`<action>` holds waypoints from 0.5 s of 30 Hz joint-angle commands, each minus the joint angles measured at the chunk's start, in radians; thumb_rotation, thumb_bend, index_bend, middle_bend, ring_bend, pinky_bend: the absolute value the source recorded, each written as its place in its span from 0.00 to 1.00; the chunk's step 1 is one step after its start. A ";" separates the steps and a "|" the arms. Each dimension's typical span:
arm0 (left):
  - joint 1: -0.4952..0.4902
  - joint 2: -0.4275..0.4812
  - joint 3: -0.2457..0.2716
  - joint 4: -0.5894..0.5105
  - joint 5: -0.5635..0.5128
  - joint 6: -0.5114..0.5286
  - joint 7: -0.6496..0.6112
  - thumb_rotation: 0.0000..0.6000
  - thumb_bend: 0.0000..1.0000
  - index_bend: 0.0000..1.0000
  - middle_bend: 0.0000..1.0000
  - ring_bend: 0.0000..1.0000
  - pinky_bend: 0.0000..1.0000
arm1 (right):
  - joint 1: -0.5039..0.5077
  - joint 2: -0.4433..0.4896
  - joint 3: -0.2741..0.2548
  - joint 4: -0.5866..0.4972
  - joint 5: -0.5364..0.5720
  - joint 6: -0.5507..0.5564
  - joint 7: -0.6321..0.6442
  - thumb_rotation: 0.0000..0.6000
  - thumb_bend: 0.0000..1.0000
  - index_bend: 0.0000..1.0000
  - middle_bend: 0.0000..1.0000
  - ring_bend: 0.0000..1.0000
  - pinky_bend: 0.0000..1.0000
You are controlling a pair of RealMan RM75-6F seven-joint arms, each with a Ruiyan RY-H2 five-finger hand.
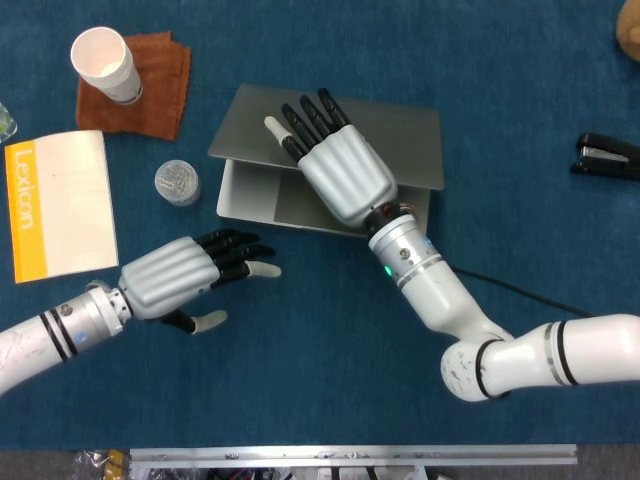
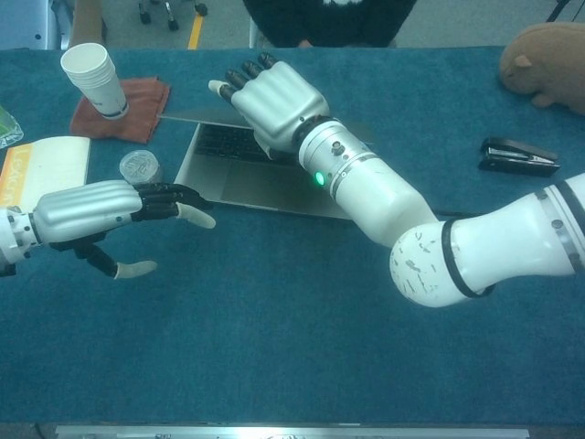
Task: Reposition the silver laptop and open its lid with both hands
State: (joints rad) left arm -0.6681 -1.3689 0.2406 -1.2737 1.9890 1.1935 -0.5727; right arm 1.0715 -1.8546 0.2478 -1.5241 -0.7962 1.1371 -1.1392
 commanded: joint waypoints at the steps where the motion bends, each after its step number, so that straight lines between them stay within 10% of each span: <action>1: -0.014 -0.031 0.000 0.034 -0.017 -0.012 -0.033 1.00 0.38 0.15 0.08 0.01 0.07 | 0.002 0.004 -0.003 -0.003 0.006 0.003 -0.004 1.00 0.51 0.00 0.06 0.02 0.07; 15: -0.061 -0.116 -0.017 0.110 -0.096 -0.092 -0.067 1.00 0.38 0.15 0.08 0.01 0.07 | 0.010 0.006 -0.011 -0.004 0.011 0.013 0.011 1.00 0.51 0.00 0.06 0.02 0.07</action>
State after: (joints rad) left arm -0.7272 -1.4825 0.2243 -1.1647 1.8947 1.1036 -0.6409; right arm 1.0815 -1.8487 0.2372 -1.5284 -0.7847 1.1499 -1.1281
